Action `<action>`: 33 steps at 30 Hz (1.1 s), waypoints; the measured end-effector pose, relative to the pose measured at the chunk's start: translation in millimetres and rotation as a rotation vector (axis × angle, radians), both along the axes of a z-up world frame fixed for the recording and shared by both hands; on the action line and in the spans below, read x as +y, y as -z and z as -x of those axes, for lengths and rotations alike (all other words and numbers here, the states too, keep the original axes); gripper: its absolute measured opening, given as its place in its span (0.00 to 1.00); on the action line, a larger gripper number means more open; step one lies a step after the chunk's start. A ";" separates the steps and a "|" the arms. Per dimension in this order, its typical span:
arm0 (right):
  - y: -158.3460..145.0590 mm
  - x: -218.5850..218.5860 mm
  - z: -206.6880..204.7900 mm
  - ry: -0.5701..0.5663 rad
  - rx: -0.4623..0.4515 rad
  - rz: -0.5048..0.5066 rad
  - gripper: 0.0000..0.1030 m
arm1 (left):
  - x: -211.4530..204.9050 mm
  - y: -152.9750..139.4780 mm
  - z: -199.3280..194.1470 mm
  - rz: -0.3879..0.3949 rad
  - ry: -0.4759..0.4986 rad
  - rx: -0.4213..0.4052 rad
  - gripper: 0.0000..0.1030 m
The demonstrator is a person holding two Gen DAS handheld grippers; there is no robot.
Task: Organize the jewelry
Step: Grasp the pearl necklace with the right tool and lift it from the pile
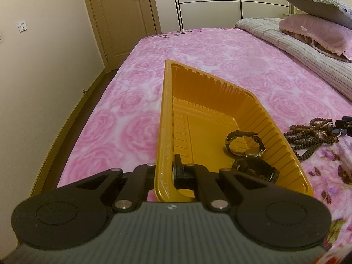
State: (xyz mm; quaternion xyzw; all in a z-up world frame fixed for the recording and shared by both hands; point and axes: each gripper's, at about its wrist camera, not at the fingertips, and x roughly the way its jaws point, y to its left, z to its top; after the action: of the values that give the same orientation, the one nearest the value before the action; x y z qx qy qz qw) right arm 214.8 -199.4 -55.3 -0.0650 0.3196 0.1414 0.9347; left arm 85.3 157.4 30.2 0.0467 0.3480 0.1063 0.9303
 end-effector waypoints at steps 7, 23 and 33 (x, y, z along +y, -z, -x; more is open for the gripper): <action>-0.2 8.4 -6.3 -0.059 0.044 0.021 0.02 | -0.2 -0.1 0.1 0.000 0.000 0.000 0.03; -104.8 5.3 44.1 -0.136 -0.194 0.012 0.02 | 0.2 0.0 0.9 0.000 0.002 -0.004 0.03; -161.0 2.7 58.3 -0.184 -0.321 0.037 0.02 | -2.0 0.3 1.7 -0.001 0.002 -0.006 0.03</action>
State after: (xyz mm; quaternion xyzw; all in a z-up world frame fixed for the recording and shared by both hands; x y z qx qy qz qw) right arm 156.5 -196.7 105.7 -0.1329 0.1618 0.2080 0.9555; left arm 83.7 155.4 29.9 0.0469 0.3450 0.1057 0.9315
